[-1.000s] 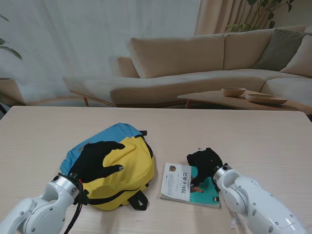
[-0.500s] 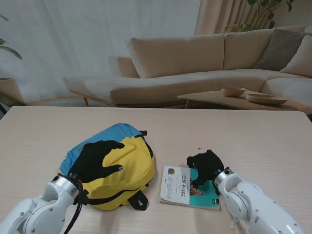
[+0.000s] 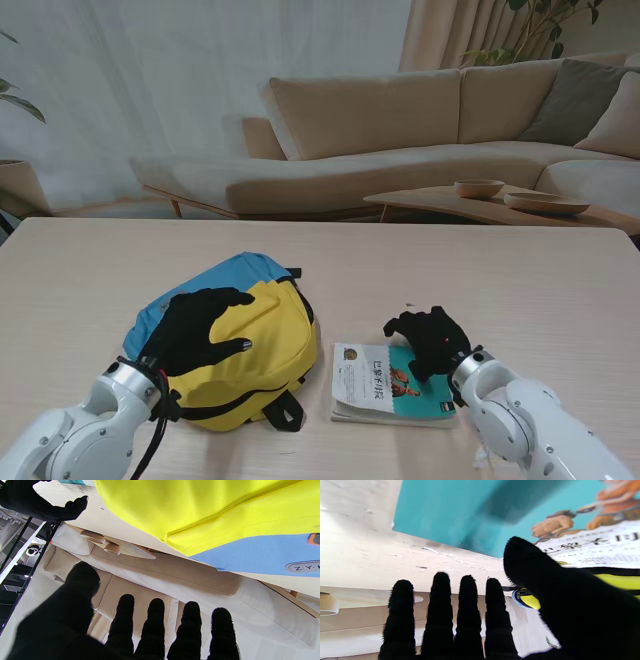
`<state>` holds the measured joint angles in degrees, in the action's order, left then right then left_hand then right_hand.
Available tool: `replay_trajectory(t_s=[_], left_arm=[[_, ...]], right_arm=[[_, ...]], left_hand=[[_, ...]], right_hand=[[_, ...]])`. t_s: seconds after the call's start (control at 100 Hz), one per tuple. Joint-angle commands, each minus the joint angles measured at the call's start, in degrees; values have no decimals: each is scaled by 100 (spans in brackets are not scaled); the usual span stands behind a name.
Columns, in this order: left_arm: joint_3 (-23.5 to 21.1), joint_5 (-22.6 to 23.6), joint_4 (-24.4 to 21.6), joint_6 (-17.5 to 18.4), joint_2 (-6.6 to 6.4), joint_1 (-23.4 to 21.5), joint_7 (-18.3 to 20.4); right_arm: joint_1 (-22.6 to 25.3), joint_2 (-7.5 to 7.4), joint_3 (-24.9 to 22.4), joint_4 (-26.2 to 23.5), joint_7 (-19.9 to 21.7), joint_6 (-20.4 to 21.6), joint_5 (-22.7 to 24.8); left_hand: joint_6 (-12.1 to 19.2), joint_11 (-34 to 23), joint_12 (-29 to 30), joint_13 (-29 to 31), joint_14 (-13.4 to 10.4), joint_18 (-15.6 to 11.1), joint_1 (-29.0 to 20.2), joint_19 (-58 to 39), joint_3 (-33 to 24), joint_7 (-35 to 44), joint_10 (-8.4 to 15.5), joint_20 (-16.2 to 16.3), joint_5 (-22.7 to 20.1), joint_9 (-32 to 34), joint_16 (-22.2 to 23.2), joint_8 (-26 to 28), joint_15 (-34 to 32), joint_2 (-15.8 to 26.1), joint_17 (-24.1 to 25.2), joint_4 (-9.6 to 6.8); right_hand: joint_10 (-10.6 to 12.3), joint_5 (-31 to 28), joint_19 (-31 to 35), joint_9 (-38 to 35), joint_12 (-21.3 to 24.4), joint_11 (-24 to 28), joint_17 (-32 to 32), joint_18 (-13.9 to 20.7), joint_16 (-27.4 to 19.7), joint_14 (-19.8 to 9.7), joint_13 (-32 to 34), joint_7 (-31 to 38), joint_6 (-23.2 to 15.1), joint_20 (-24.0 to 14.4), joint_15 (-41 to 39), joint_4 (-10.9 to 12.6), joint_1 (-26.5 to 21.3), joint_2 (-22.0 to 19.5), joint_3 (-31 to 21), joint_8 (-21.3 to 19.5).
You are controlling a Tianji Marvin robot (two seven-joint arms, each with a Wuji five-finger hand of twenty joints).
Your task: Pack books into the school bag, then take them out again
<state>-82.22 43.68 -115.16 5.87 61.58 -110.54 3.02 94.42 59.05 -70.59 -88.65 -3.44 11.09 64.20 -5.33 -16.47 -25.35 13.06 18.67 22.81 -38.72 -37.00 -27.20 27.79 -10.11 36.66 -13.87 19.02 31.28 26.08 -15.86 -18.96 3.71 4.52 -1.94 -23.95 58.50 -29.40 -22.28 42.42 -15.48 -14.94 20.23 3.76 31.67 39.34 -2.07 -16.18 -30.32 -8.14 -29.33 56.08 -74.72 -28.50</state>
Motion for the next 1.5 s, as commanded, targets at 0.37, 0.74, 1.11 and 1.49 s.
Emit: replay_trajectory(t_s=[0.37,0.74,1.11,1.49], left_arm=[[-62,-39,-111,56,42,-129,74],[-77,-15,-129,69,48,-160,31],[-72,-11,-129,32,45,-149,53],[-87,-15,-122,36,50,-162,29]], right_arm=[[634,10,-195,-491,846,-650,-270],[446,-56,147,-119,673,-685,179],[477,-38,118,-161,742,-607,-73],[709,9,-323,-630,913,-371,-386]], left_hand=[[-113,31,-55,-155,-114,-147,108,200,-161,3,34,79,275,-222,-37,-16,143,-90,131,-95],[-122,31,-54,-158,-112,-145,102,220,-178,3,35,82,288,-223,-39,-19,151,-96,136,-95],[-122,32,-53,-167,-130,-145,113,224,-179,-3,45,89,296,-229,-39,-25,154,-89,135,-92],[-138,32,-54,-164,-116,-145,116,226,-175,-7,33,93,286,-225,-39,-30,155,-83,134,-94]], right_hand=[[-942,1280,-508,1506,550,-1034,801,-185,-747,437,-1357,-1269,918,254,1432,-226,1040,-170,610,912],[-504,1177,-299,916,98,94,681,-171,-350,157,-1012,-1068,760,188,644,-165,255,352,144,791],[-666,965,-349,528,342,-546,674,-181,-449,248,-907,-953,649,193,849,-147,524,29,312,973],[-862,1280,-677,1220,588,-1199,976,-191,-832,357,-1355,-1218,628,380,1588,-391,1556,-323,606,1108]])
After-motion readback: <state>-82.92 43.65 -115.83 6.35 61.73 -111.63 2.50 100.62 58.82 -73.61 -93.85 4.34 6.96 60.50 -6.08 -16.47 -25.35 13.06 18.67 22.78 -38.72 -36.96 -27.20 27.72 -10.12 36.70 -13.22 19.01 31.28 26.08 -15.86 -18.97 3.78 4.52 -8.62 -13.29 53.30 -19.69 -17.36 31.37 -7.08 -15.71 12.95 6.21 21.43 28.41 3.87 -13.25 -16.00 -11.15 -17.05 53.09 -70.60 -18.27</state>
